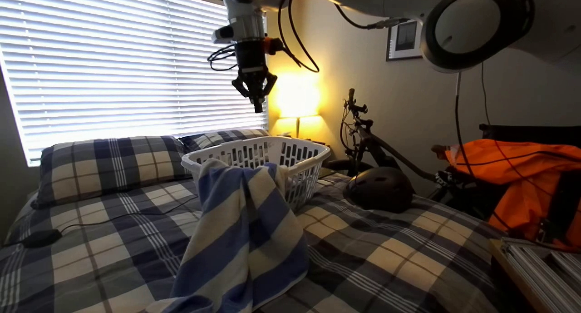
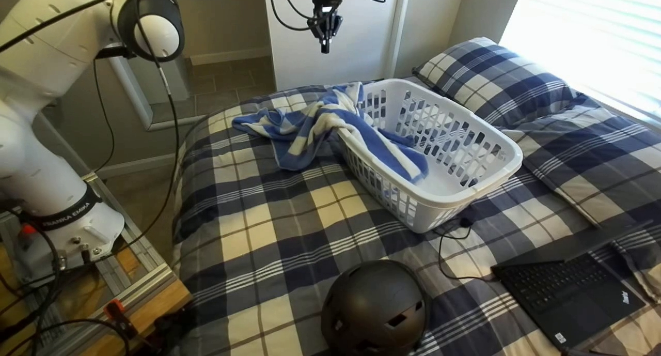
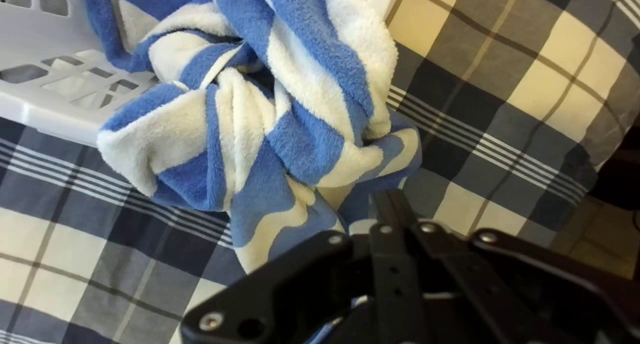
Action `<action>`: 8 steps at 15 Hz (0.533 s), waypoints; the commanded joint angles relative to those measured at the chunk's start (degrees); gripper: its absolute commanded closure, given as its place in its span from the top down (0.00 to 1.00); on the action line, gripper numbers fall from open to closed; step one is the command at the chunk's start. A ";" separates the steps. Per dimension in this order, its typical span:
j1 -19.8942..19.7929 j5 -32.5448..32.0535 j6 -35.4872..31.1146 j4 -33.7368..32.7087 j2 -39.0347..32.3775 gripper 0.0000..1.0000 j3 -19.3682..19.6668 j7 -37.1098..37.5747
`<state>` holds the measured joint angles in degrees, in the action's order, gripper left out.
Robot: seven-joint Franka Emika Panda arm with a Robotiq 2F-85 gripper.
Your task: Remove the towel from the basket
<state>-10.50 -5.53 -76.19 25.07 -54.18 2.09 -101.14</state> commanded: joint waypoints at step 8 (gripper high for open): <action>-3.78 -0.16 -18.51 2.04 -5.71 0.66 0.14 -6.51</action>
<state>-13.01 -5.87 -90.96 25.85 -57.92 2.46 -104.47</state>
